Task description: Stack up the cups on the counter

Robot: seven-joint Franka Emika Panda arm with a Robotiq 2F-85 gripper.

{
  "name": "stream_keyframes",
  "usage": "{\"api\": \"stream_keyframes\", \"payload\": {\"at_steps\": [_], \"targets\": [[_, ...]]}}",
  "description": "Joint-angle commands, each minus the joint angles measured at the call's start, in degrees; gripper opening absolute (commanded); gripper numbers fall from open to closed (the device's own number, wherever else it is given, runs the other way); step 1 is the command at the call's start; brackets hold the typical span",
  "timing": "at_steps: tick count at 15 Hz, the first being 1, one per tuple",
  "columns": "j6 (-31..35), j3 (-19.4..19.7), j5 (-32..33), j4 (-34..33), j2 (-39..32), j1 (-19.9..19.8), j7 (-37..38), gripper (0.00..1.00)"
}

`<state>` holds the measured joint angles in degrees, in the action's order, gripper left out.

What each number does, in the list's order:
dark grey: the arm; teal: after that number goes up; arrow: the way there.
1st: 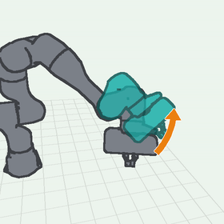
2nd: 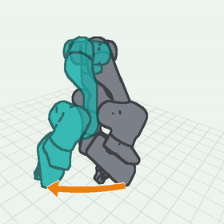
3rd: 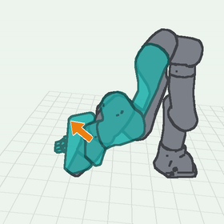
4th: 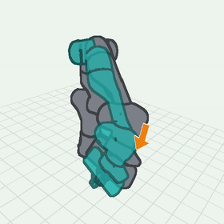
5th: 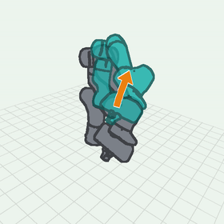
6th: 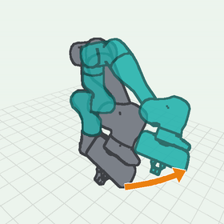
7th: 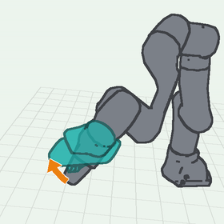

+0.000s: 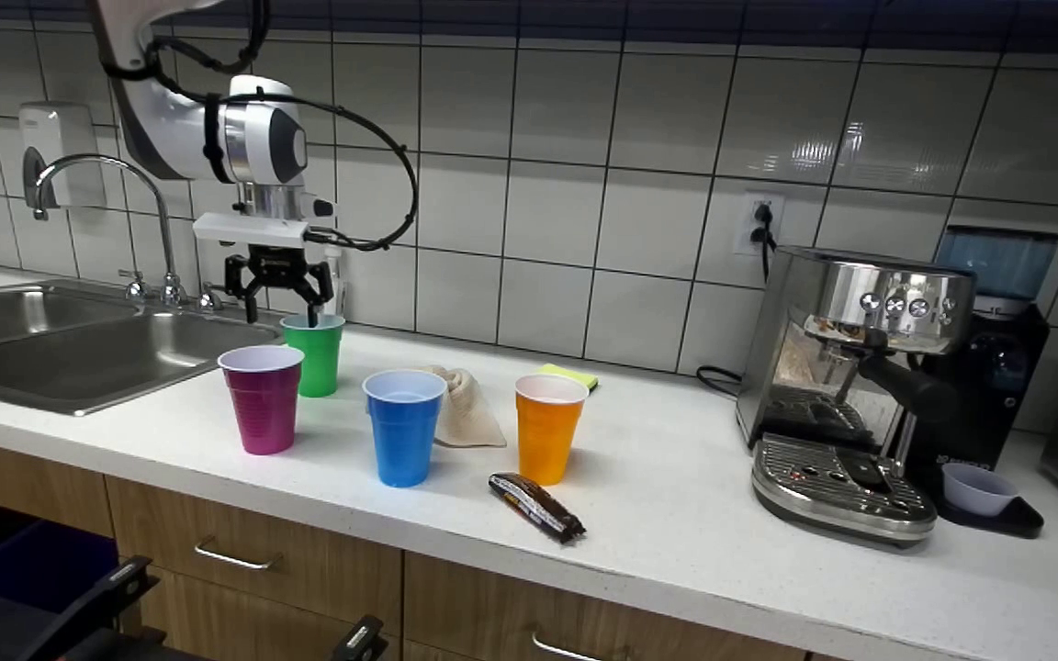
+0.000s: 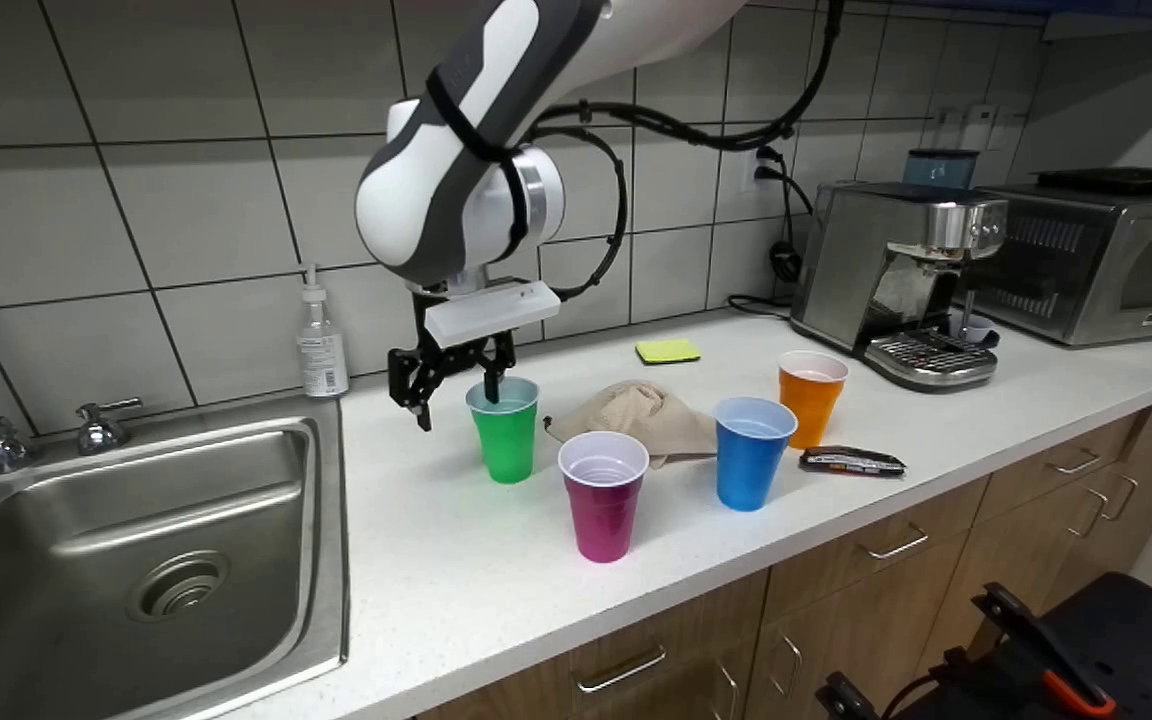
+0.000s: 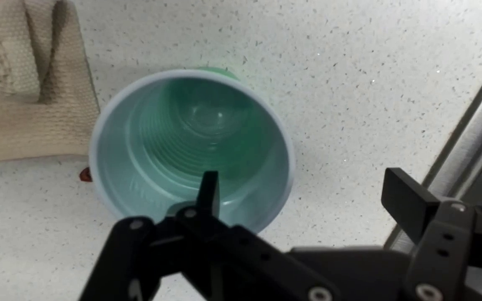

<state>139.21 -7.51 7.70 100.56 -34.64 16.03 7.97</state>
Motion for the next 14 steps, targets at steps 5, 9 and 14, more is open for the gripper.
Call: {"api": "stream_keyframes", "payload": {"at_steps": [5,9,14], "targets": [[-2.93,0.63,-1.12,-1.74,-0.05,1.53,2.22,0.74],[-2.9,0.42,-1.89,-1.06,0.69,1.25,2.52,0.4],[-2.52,0.66,-2.6,-0.11,1.59,1.06,2.74,0.03]]}}
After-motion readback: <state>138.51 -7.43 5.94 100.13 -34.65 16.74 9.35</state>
